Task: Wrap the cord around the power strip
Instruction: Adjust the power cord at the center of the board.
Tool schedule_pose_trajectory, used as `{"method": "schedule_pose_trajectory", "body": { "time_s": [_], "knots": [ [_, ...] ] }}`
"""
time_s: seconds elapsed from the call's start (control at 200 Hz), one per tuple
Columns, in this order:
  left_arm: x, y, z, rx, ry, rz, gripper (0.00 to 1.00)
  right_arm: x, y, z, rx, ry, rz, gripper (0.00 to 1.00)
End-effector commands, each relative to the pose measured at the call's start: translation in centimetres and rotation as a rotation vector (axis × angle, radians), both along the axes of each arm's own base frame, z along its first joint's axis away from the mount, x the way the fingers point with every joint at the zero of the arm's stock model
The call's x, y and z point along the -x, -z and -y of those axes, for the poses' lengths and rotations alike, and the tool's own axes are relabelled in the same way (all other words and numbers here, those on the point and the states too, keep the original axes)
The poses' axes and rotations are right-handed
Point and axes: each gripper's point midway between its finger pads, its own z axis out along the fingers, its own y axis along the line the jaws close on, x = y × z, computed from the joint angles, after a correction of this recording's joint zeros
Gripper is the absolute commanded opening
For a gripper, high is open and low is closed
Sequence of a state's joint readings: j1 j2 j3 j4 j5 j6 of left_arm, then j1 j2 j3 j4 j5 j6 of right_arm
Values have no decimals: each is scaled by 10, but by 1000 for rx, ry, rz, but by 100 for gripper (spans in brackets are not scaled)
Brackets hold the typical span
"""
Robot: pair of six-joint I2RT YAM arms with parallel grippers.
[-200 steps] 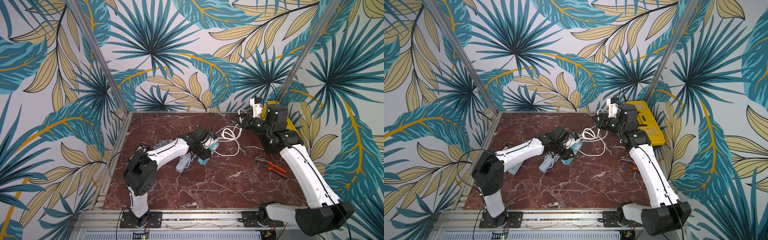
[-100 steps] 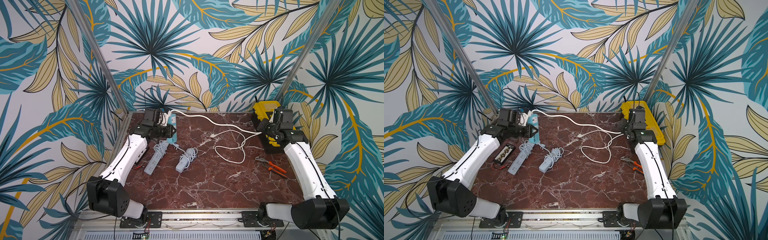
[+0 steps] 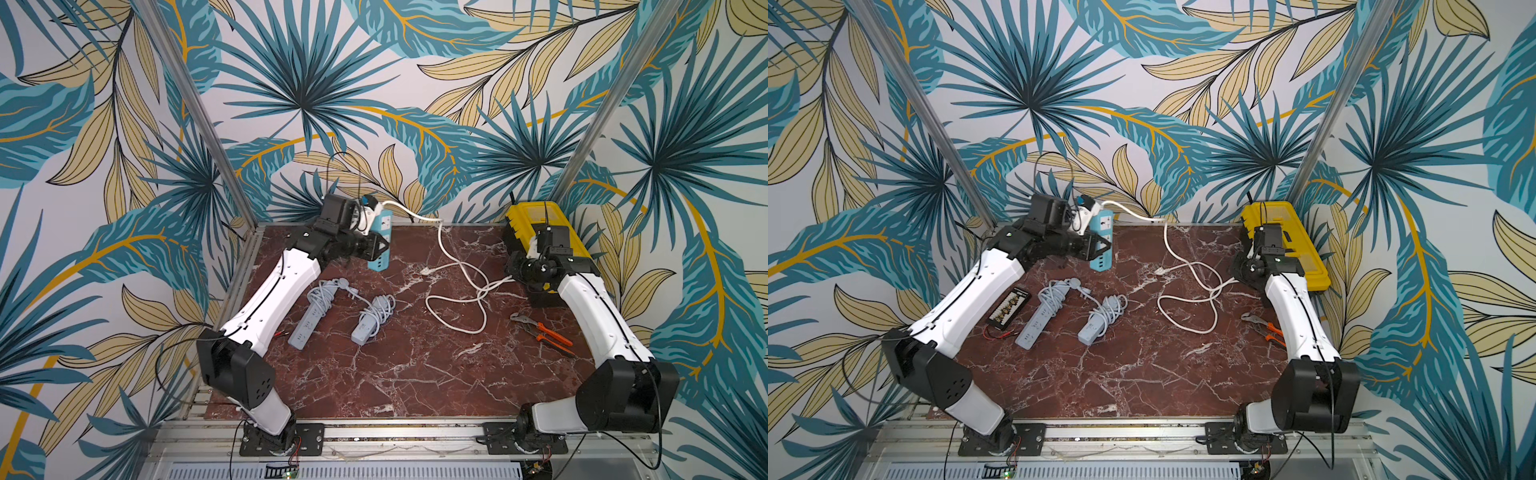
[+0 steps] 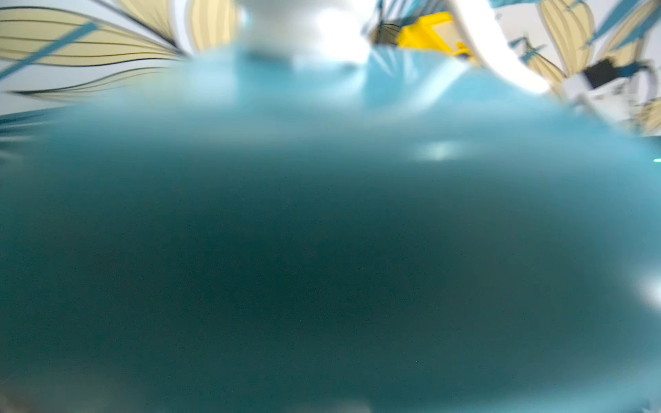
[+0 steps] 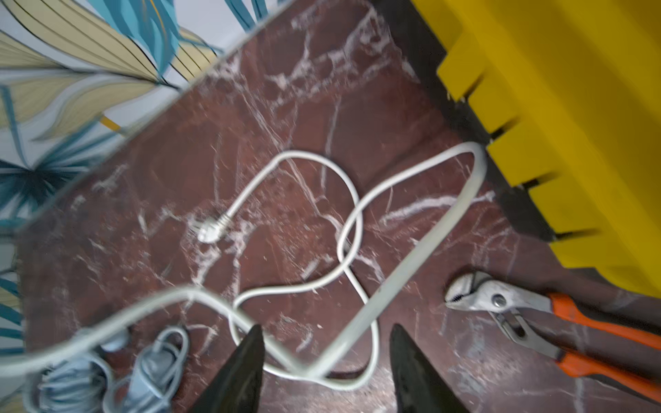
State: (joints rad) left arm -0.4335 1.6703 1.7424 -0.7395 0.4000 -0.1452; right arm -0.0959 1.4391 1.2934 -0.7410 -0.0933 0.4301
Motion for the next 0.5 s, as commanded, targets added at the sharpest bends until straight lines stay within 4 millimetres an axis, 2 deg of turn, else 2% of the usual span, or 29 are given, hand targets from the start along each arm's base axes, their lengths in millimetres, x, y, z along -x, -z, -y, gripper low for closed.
{"method": "schedule_pose_trajectory", "body": {
  "time_s": [0.0,0.07,0.15,0.255,0.365,0.421,0.496],
  "knots": [
    [-9,-8,17,34,54,-9,3,37,9,5,42,11,-104,63],
    [-8,-1,31,16,98,-39,5,46,-5,2,33,6,-79,64],
    [2,7,52,-16,172,-37,8,51,-30,-19,18,-71,-21,66],
    [22,14,76,-18,274,-42,9,47,-76,-73,-45,-285,131,67],
    [46,12,95,6,391,-37,11,44,-125,-130,-225,-460,336,70],
    [55,9,101,31,420,-49,12,39,-137,-145,-301,-475,378,70],
    [59,4,106,64,428,-75,12,31,-141,-161,-387,-472,407,70]
  ]
}}
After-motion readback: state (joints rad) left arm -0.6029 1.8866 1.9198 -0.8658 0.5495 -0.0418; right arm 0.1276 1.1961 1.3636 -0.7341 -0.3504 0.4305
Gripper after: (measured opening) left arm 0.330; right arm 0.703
